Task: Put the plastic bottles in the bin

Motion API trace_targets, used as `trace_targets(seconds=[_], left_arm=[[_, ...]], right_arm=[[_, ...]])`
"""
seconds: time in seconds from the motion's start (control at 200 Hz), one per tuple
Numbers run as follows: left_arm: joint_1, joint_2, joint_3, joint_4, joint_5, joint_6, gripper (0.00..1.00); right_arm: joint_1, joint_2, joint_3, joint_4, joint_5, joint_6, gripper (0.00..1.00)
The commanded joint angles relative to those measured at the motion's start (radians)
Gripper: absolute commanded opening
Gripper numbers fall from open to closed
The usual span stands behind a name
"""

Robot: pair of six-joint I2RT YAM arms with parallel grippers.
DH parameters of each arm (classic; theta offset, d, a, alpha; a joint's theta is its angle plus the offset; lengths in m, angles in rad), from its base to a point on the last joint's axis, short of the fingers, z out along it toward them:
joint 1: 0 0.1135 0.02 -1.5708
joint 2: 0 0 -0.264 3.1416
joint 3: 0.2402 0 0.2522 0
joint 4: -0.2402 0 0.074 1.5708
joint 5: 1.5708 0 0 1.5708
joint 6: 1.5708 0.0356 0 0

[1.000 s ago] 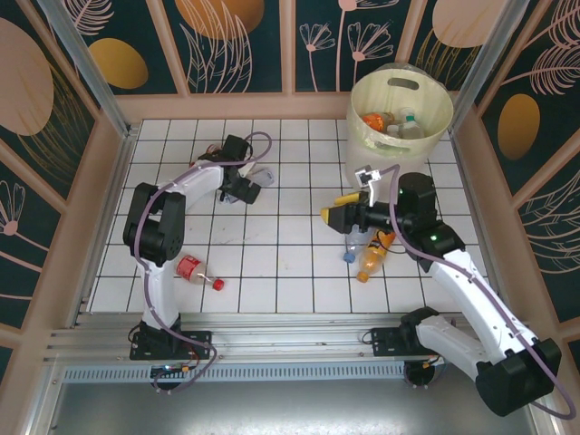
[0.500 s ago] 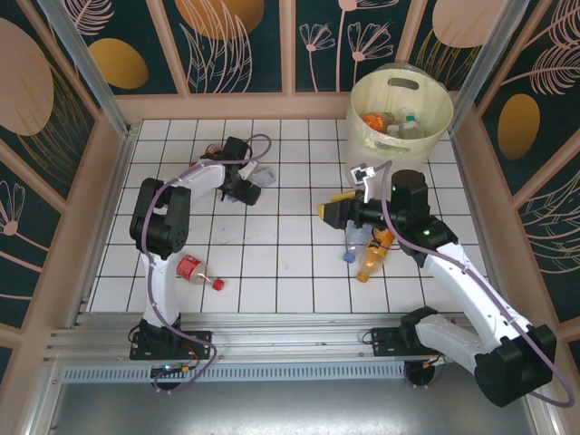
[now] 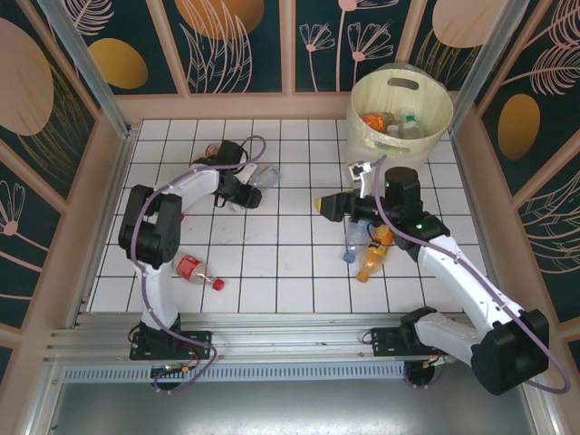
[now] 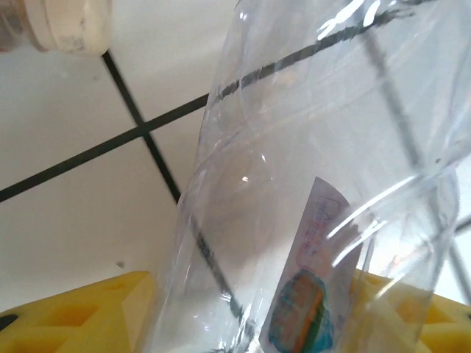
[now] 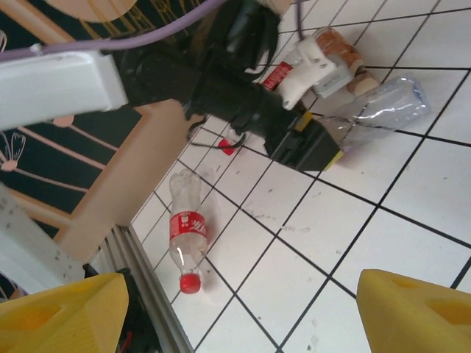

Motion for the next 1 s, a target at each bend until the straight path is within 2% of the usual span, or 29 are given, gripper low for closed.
trace_targets(seconds=[0.0,0.105,0.19,0.3,0.465,0.676,0.841,0.996], left_arm=[[-0.015,-0.152,-0.084,0.172,0.192,-0.120,0.59],[-0.048,-0.244,-0.198,0.356,0.266,-0.244,0.59],[-0.092,-0.318,-0.277,0.484,0.287,-0.343,0.57],[-0.173,-0.356,-0.330,0.586,0.295,-0.425,0.58],[-0.273,-0.384,-0.362,0.656,0.280,-0.492,0.59],[-0.297,-0.424,-0.382,0.681,0.291,-0.498,0.59],[-0.313,-0.435,-0.386,0.685,0.315,-0.499,0.59],[-0.325,-0.437,-0.398,0.683,0.294,-0.506,0.59]], right_arm=[[0.013,0.016,0.004,0.115,0.107,0.209,0.82],[0.031,0.033,-0.009,0.202,0.158,0.287,0.82],[0.048,0.064,0.007,0.223,0.202,0.294,0.83],[0.057,0.125,0.034,0.268,0.194,0.289,0.87],[0.079,0.212,0.088,0.296,0.224,0.269,0.93],[0.083,0.278,0.122,0.305,0.240,0.248,0.95],[0.084,0.293,0.133,0.333,0.230,0.243,0.85],[0.083,0.286,0.150,0.321,0.231,0.230,0.63]])
